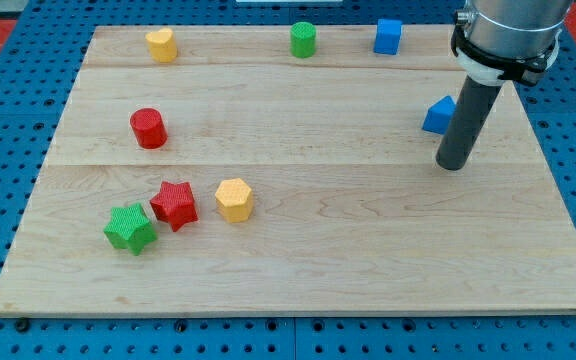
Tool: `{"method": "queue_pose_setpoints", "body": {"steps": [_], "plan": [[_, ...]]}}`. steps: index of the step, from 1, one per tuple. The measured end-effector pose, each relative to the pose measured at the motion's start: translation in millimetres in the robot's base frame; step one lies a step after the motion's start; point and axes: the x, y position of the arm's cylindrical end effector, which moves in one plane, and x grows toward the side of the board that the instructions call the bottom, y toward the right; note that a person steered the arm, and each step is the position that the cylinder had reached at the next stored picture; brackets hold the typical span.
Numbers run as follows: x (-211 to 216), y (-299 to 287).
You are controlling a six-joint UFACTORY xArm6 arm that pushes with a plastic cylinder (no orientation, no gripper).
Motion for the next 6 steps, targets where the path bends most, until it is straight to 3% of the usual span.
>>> {"method": "queue_pose_setpoints", "body": {"steps": [4, 6], "plan": [[1.6, -7.2], [2.7, -50.2]]}}
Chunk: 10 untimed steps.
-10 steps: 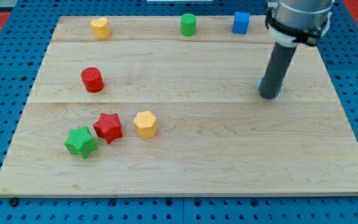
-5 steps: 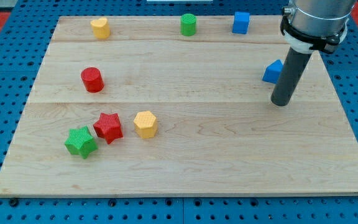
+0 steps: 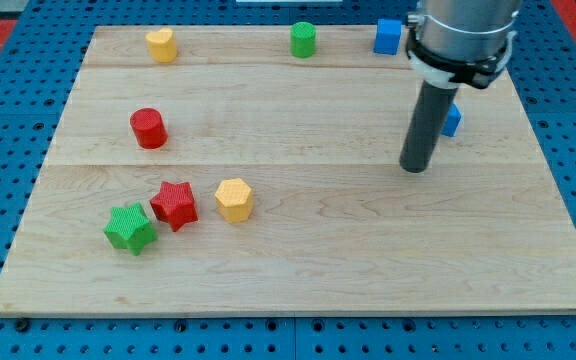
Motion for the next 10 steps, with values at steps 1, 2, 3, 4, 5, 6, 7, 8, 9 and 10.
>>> {"method": "queue_pose_setpoints", "body": {"steps": [1, 2, 3, 4, 5, 6, 7, 8, 9, 10], "plan": [[1.6, -45.9], [17.7, -101.4], [45.1, -136.3], [56.4, -140.0], [84.6, -179.6], [97.4, -223.7], [97.4, -277.1], [95.6, -314.9], [66.2, -296.2], [49.8, -274.7]]}}
